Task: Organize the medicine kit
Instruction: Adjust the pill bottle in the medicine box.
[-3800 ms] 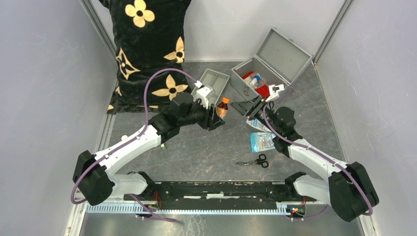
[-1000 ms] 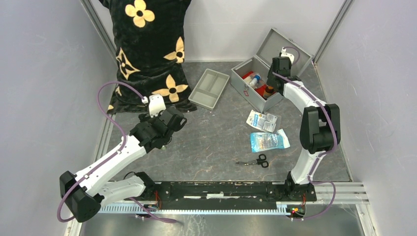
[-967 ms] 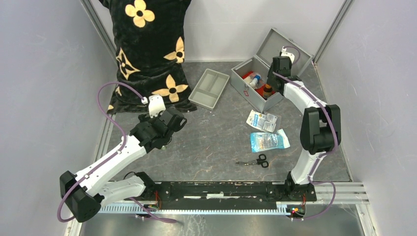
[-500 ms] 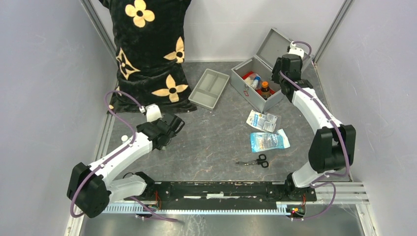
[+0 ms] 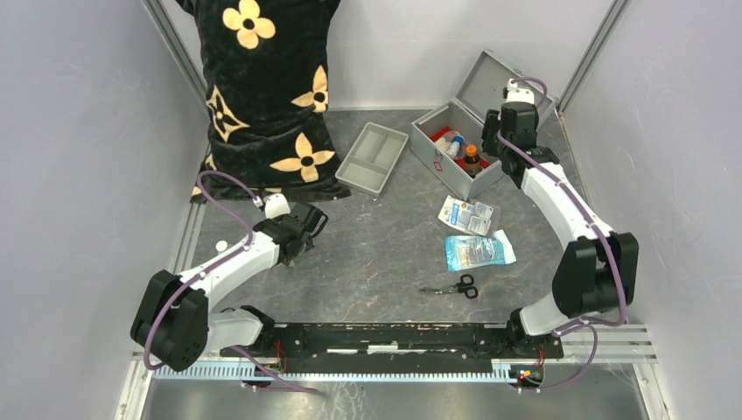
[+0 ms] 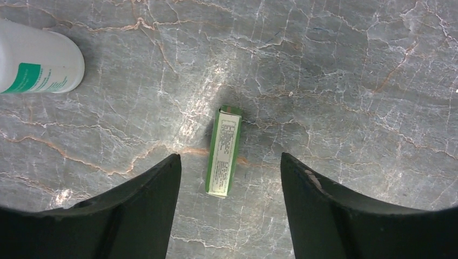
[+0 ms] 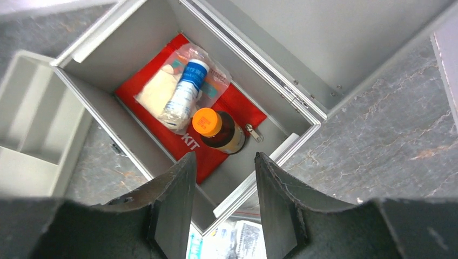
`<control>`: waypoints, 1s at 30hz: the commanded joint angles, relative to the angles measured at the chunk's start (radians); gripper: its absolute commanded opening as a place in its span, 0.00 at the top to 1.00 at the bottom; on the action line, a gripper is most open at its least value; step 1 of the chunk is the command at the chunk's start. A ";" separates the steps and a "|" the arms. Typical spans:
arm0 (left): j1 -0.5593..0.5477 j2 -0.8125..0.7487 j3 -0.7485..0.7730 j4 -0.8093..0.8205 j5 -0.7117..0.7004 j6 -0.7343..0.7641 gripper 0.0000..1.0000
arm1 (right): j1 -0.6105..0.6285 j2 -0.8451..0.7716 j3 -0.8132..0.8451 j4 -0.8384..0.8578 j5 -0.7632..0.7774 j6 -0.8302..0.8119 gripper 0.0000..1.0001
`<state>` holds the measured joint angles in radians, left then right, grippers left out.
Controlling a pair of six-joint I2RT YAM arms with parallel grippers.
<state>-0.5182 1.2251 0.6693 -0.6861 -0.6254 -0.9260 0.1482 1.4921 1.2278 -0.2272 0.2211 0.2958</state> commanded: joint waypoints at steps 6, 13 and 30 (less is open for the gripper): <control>0.004 0.015 -0.003 0.056 -0.026 0.042 0.34 | 0.001 0.109 0.107 -0.066 -0.078 -0.172 0.49; 0.004 0.048 -0.004 0.078 -0.026 0.053 0.39 | 0.001 0.177 0.163 -0.098 -0.109 -0.258 0.49; 0.004 0.081 -0.002 0.110 -0.005 0.078 0.38 | 0.001 0.483 0.417 -0.206 -0.203 -0.437 0.45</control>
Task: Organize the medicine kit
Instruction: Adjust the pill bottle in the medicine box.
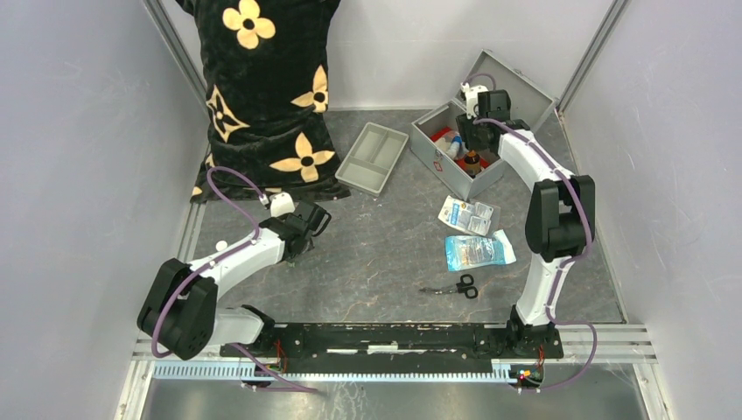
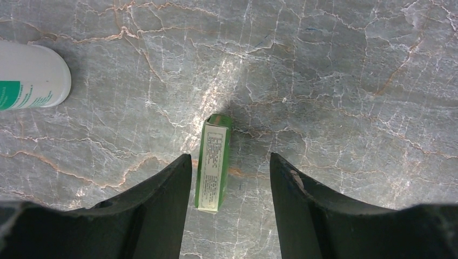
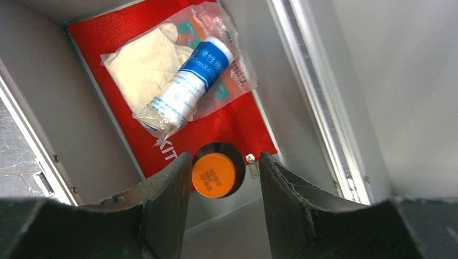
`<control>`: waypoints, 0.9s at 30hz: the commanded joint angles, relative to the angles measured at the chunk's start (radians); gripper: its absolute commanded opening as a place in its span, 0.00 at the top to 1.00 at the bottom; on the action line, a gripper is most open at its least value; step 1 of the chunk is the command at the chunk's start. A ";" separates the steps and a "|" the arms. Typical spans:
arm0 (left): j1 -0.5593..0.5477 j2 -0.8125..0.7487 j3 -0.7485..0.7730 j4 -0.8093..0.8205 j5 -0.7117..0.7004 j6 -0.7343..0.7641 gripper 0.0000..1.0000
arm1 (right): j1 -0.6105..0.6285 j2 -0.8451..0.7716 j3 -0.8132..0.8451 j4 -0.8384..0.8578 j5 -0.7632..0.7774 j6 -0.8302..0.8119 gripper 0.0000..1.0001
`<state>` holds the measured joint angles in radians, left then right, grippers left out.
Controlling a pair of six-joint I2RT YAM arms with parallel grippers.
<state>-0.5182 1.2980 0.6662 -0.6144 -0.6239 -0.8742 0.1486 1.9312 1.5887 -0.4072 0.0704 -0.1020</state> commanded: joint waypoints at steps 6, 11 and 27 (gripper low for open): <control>0.004 0.007 -0.001 0.041 -0.009 0.027 0.38 | 0.002 0.094 0.078 -0.050 -0.057 -0.040 0.46; 0.004 0.005 0.001 0.039 -0.011 0.027 0.38 | 0.002 0.103 0.081 -0.062 -0.008 -0.027 0.70; 0.004 -0.008 0.005 0.039 -0.013 0.032 0.38 | -0.088 -0.226 -0.392 0.596 -0.209 0.611 0.79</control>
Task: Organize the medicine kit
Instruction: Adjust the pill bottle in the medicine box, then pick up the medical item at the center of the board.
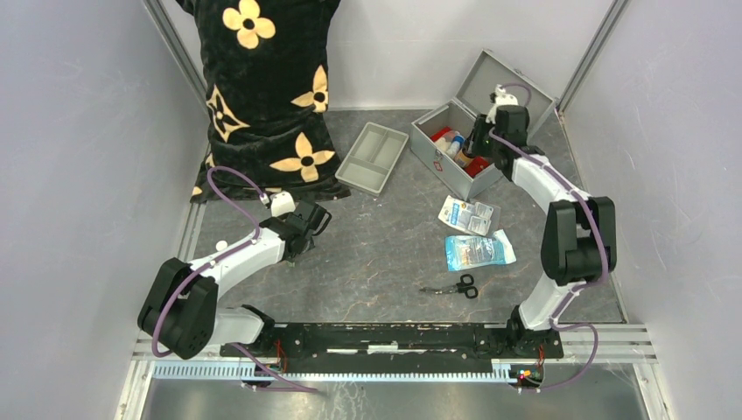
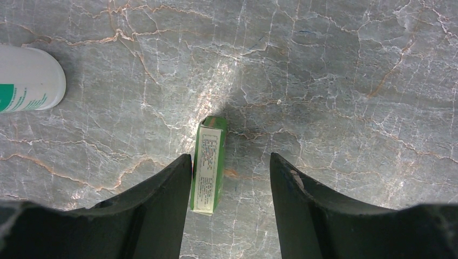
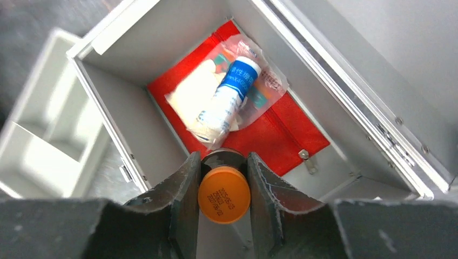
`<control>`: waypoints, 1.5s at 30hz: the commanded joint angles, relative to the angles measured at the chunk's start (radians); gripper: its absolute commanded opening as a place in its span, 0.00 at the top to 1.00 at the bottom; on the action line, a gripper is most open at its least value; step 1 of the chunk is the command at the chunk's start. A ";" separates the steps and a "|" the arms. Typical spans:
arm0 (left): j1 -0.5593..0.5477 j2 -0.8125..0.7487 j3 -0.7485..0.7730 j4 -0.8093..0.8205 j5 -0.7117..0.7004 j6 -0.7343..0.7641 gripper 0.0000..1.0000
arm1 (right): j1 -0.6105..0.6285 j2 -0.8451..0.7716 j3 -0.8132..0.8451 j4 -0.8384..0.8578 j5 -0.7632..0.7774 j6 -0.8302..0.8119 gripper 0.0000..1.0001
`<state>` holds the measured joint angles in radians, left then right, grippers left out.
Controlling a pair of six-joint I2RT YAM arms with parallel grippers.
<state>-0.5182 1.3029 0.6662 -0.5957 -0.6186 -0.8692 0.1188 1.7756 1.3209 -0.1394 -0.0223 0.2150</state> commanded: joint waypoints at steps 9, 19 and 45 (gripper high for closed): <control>0.004 -0.031 -0.006 0.022 -0.018 0.030 0.38 | -0.069 -0.073 -0.025 0.112 0.109 0.147 0.42; 0.004 -0.023 -0.008 0.031 -0.013 0.030 0.38 | -0.066 -0.045 0.100 0.027 -0.077 -0.007 0.39; 0.004 -0.014 0.017 -0.013 -0.027 0.033 0.57 | 0.033 -0.100 0.137 -0.106 -0.083 -0.108 0.50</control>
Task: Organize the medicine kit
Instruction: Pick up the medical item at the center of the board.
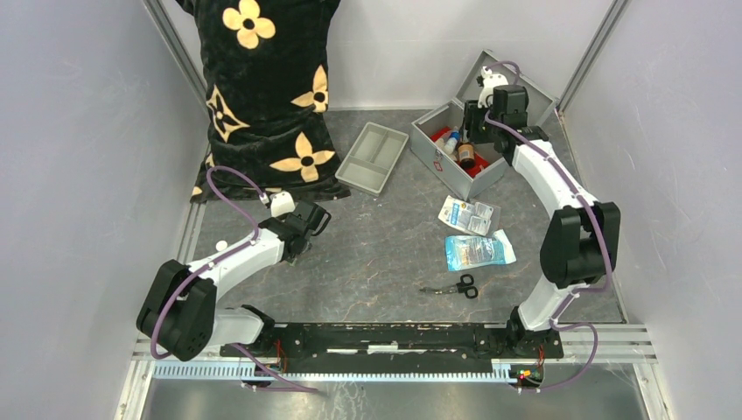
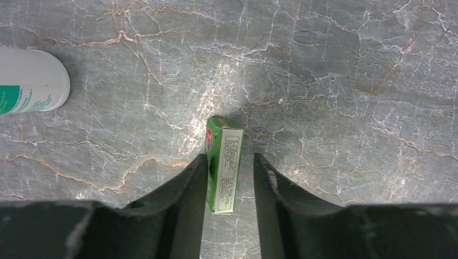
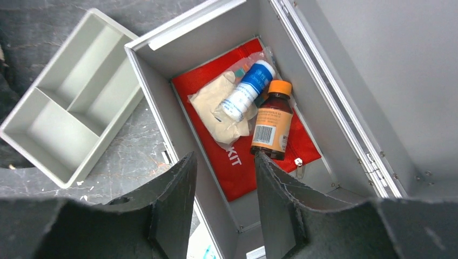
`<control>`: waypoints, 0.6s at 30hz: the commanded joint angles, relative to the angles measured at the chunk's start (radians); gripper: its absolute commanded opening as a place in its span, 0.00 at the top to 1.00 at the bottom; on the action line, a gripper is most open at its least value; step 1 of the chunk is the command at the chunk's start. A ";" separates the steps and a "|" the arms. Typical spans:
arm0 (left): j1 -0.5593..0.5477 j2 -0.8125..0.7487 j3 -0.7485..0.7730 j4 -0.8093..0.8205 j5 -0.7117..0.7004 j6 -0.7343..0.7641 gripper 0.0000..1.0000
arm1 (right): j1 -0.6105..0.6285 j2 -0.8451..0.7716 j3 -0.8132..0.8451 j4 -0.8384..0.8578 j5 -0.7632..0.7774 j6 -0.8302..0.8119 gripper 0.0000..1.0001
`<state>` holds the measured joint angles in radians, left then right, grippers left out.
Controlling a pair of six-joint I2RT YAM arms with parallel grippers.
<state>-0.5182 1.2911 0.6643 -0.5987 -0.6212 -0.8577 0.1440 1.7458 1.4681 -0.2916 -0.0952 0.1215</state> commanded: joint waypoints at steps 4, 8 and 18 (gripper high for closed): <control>0.004 0.004 0.030 -0.045 -0.022 0.015 0.41 | 0.014 -0.098 -0.022 0.047 -0.023 -0.010 0.50; 0.004 0.008 0.027 -0.054 0.000 0.005 0.38 | 0.013 -0.122 -0.037 0.061 -0.033 -0.005 0.50; 0.004 0.044 0.027 -0.036 0.012 0.003 0.63 | 0.014 -0.155 -0.055 0.069 -0.052 0.000 0.49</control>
<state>-0.5182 1.3273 0.6647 -0.6430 -0.5991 -0.8558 0.1551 1.6474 1.4212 -0.2699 -0.1329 0.1230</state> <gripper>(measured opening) 0.413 0.505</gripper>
